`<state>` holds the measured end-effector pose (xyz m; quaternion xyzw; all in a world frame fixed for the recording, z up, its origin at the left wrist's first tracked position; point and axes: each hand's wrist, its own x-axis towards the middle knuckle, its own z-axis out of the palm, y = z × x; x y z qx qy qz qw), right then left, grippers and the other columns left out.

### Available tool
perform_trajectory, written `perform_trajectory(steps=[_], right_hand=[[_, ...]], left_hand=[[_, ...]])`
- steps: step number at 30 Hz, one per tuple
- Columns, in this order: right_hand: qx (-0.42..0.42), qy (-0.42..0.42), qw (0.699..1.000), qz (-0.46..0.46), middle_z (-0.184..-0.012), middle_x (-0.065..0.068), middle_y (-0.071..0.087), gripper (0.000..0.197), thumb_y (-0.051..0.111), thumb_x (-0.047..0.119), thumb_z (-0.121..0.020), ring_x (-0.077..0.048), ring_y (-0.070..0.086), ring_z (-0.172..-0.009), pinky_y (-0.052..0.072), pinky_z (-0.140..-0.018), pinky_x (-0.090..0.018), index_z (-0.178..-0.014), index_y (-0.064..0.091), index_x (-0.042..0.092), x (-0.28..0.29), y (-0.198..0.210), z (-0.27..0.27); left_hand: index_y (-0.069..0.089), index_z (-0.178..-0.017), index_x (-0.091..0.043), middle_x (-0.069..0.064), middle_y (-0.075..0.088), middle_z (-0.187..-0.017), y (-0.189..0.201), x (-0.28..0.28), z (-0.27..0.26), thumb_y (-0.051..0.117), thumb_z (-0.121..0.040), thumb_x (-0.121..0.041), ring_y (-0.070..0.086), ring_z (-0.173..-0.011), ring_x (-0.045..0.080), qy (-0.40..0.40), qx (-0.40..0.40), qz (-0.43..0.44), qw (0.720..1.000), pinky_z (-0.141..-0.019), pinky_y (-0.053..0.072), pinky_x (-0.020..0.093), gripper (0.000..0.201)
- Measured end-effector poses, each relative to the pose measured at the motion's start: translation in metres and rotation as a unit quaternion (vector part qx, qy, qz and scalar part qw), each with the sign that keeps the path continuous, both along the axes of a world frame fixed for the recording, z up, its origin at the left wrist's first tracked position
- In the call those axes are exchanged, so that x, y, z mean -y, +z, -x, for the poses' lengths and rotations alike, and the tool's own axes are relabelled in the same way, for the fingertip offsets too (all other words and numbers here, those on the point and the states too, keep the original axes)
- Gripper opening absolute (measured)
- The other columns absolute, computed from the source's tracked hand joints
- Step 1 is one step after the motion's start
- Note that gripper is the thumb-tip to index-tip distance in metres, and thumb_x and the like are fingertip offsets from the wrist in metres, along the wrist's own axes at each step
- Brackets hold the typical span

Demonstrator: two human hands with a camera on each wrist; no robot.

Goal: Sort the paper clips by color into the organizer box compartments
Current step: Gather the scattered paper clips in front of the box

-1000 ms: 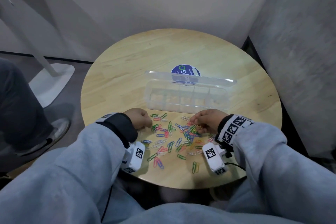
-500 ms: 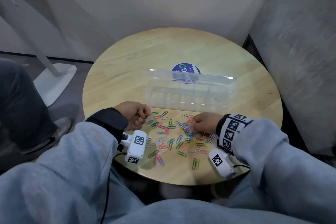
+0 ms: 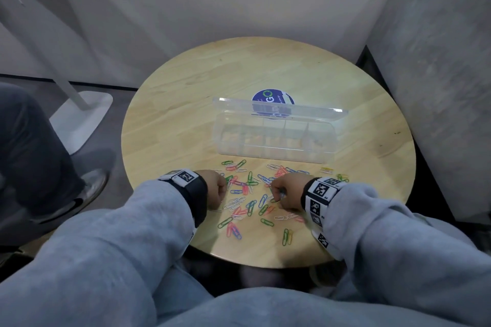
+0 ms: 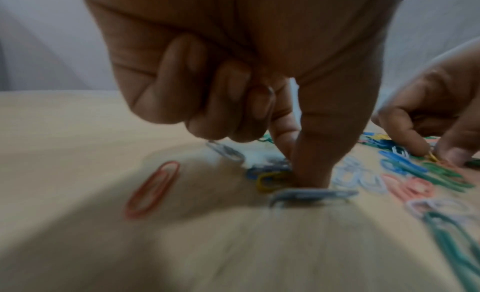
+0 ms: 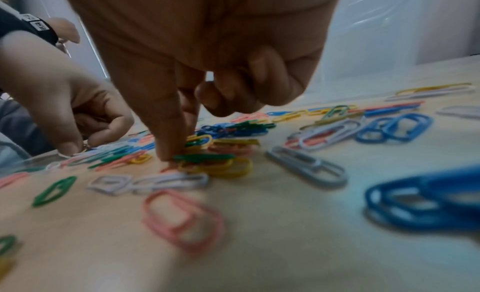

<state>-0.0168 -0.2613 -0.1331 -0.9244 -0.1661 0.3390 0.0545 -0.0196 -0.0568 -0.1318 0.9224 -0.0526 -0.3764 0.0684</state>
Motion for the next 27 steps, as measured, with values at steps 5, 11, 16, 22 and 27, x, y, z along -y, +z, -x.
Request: perform_trajectory(steps=[5,11,16,22,27], right_hand=[[0.032,-0.021,0.999,-0.015,-0.078,0.009,0.047,0.019,0.064,0.02,-0.078,-0.018,0.047,-0.08,0.037,-0.068,-0.025,-0.081,0.047,0.027,0.008,-0.003,-0.004],[0.03,-0.013,0.999,-0.017,-0.07,0.014,0.041,0.014,0.062,0.018,-0.079,-0.016,0.048,-0.082,0.039,-0.07,-0.024,-0.082,0.052,0.027,0.014,-0.007,-0.006],[0.025,-0.012,1.0,-0.011,-0.068,0.013,0.044,0.013,0.059,0.015,-0.081,-0.015,0.049,-0.081,0.041,-0.07,-0.025,-0.079,0.055,0.026,0.012,-0.007,-0.006],[0.034,-0.024,0.999,-0.006,-0.066,0.011,0.048,0.021,0.052,0.01,-0.079,-0.017,0.051,-0.079,0.043,-0.068,-0.026,-0.066,0.05,0.026,0.015,-0.008,-0.005],[0.026,-0.013,1.0,-0.012,-0.082,0.01,0.046,0.017,0.061,0.015,-0.081,-0.016,0.048,-0.085,0.039,-0.071,-0.025,-0.083,0.052,0.03,0.017,-0.006,-0.003]], left_hand=[[0.052,-0.07,-0.026,-0.012,0.049,-0.066,-0.001,-0.001,-0.003,0.064,-0.076,-0.018,0.048,-0.072,0.014,0.005,0.054,0.033,0.998,-0.053,0.033,0.019,0.016],[0.059,-0.08,-0.029,-0.012,0.048,-0.067,-0.005,-0.01,-0.004,0.068,-0.077,-0.025,0.046,-0.066,0.011,0.017,0.058,0.046,0.997,-0.052,0.032,0.019,0.011],[0.059,-0.08,-0.029,-0.012,0.049,-0.069,-0.003,-0.007,-0.001,0.068,-0.077,-0.024,0.047,-0.069,0.012,0.003,0.067,0.035,0.997,-0.052,0.032,0.018,0.011],[0.055,-0.071,-0.026,-0.014,0.052,-0.068,-0.009,-0.001,-0.006,0.069,-0.079,-0.025,0.051,-0.073,0.012,0.02,0.045,0.037,0.998,-0.054,0.035,0.019,0.015],[0.055,-0.064,-0.024,-0.013,0.056,-0.064,-0.01,-0.003,-0.004,0.07,-0.078,-0.024,0.05,-0.063,0.007,0.084,0.037,0.088,0.992,-0.055,0.039,0.019,0.021]])
